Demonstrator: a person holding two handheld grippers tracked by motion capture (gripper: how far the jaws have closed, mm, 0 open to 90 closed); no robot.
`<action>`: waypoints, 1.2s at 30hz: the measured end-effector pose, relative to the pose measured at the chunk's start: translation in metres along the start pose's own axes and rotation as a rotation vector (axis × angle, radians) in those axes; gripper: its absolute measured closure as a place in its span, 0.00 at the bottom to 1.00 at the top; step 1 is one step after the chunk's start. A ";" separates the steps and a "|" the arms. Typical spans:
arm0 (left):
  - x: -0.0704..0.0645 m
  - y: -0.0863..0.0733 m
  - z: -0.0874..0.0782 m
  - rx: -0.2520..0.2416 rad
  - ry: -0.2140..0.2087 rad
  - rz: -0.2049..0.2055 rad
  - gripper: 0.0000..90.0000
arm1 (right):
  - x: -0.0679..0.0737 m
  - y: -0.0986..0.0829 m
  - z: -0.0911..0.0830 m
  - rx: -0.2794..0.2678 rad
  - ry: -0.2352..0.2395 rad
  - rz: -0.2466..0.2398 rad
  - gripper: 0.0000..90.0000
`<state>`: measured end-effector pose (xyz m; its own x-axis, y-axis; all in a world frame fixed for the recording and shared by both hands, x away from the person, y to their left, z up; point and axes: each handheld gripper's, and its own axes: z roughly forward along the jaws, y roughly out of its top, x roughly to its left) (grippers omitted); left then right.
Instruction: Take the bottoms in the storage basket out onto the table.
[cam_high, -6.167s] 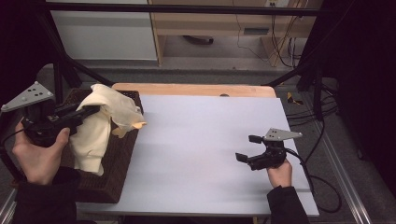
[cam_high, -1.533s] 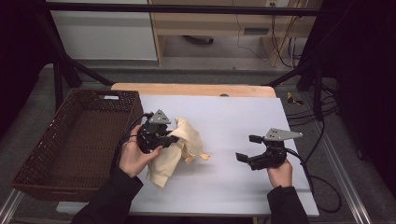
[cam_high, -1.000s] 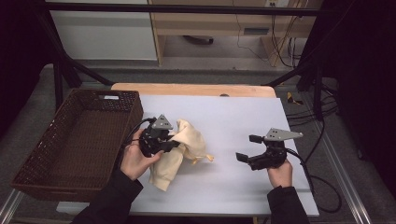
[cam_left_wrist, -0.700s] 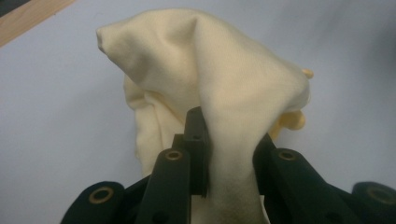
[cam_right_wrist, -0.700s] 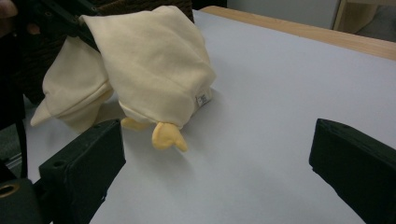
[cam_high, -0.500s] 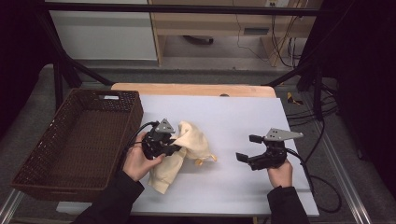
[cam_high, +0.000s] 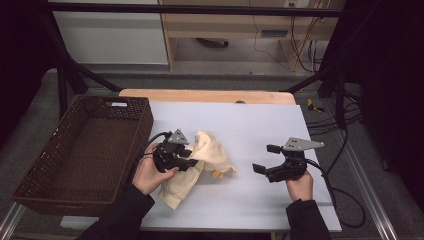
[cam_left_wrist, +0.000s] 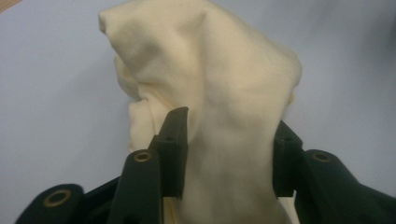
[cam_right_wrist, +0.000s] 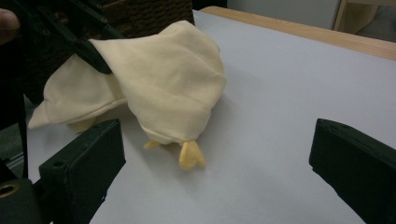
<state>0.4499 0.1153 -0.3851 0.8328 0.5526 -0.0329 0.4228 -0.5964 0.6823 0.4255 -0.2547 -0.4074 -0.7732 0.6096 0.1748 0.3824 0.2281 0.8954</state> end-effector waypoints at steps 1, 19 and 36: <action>0.000 0.000 -0.001 0.000 -0.001 0.001 0.57 | 0.000 0.000 0.000 0.000 0.001 0.000 0.04; -0.010 0.005 -0.029 -0.103 0.032 0.003 0.14 | 0.000 0.000 0.000 -0.001 0.002 0.000 0.04; -0.018 0.004 -0.062 -0.180 0.064 0.002 0.08 | 0.000 0.000 0.000 -0.005 0.003 0.001 0.04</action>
<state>0.4140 0.1393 -0.3362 0.8065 0.5911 0.0110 0.3458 -0.4867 0.8022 0.4253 -0.2549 -0.4071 -0.7742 0.6075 0.1774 0.3810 0.2235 0.8972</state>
